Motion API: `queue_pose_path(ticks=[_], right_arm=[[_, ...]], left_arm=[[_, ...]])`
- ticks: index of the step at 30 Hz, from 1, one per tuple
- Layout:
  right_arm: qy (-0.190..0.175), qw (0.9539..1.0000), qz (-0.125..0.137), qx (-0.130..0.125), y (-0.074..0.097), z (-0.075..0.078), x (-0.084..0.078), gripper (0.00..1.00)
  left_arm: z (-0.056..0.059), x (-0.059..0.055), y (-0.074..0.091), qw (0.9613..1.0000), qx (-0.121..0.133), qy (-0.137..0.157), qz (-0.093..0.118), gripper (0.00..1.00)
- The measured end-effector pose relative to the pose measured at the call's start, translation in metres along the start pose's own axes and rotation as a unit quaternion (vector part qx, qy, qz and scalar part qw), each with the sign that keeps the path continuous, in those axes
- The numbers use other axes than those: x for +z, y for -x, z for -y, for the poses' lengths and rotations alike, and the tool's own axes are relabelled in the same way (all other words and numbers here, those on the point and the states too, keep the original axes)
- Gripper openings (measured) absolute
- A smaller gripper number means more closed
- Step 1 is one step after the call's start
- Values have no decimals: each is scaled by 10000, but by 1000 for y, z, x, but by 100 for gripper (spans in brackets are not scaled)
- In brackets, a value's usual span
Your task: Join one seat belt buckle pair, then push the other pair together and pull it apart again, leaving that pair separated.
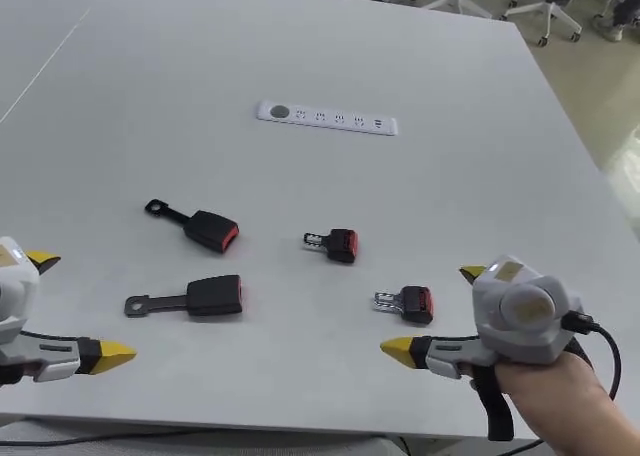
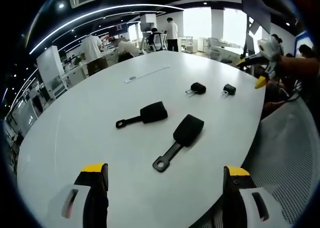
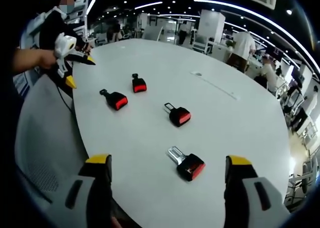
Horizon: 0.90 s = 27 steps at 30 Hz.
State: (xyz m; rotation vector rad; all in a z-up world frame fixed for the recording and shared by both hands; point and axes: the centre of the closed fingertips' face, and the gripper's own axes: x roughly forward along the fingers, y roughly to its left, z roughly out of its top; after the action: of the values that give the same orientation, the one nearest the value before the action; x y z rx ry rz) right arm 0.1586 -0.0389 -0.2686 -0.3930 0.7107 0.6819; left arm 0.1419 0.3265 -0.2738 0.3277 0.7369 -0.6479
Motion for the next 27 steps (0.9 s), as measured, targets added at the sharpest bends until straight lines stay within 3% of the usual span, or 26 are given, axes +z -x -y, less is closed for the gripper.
queue_pose_path(ticks=[15, 27], right_arm=[[98, 9999, 63, -2, -1, -3, 8, 92], [106, 9999, 24, -47, 2, 0, 3, 92]], left_arm=[[1, 8, 0, 9999, 20, -115, -10, 96], [6, 10, -2, 9999, -11, -166, 23, 95]])
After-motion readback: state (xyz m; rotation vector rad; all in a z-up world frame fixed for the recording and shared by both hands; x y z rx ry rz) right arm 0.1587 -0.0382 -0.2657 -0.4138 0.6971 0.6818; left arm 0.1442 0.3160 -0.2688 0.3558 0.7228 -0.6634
